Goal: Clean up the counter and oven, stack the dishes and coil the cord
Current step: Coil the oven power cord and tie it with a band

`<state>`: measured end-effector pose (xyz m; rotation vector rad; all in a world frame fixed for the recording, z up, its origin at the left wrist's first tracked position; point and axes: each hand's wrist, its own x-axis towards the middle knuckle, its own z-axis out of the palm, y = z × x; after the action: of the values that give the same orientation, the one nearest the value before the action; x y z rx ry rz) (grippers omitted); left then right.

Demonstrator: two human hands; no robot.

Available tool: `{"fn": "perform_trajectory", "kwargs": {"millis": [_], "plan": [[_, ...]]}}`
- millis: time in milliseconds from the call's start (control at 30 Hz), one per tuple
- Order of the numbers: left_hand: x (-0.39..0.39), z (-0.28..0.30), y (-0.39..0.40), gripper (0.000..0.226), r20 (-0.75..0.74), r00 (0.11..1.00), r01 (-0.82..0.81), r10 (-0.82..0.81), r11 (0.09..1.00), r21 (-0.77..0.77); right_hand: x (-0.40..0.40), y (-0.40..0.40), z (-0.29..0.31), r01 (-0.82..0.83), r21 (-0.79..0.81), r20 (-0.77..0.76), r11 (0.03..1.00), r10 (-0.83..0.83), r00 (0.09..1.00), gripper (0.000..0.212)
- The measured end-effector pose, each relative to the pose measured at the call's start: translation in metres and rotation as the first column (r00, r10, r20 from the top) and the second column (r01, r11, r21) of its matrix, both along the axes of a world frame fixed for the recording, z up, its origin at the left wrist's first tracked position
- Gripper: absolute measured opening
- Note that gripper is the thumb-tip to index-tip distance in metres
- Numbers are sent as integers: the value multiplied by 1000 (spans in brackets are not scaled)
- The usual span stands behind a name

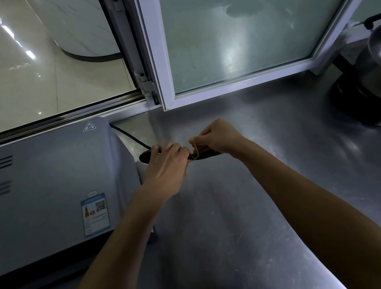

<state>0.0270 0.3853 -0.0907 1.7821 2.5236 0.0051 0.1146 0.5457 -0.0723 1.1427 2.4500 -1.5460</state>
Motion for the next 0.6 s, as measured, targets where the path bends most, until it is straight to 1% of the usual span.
{"fn": "perform_trajectory", "kwargs": {"millis": [67,167,233,333,433,500,600], "plan": [[1,-2,-1,23,17,1000,-17,17,1000,6,-1,1,-1,-8,-4,11,1000,8,1000,26],[1,-3,-3,21,48,998,-39,39,999,4,2,2,-1,-3,-49,-25,999,1,1000,19],[1,-4,-3,22,57,997,-47,47,999,6,6,1,-2,8,-63,-67,998,-12,998,19],[-1,-5,-3,21,65,995,-74,73,997,11,12,0,-2,26,-59,-182,998,-36,983,21],[-3,-8,-1,20,72,990,-125,124,992,9,22,0,-2,-11,64,-239,998,26,971,25],[-2,-11,0,21,71,987,-145,144,989,13,30,-1,-5,-51,157,-218,986,85,972,25],[1,-15,3,24,59,987,-153,152,988,29,39,-2,-11,-84,209,-186,974,125,975,19]]}}
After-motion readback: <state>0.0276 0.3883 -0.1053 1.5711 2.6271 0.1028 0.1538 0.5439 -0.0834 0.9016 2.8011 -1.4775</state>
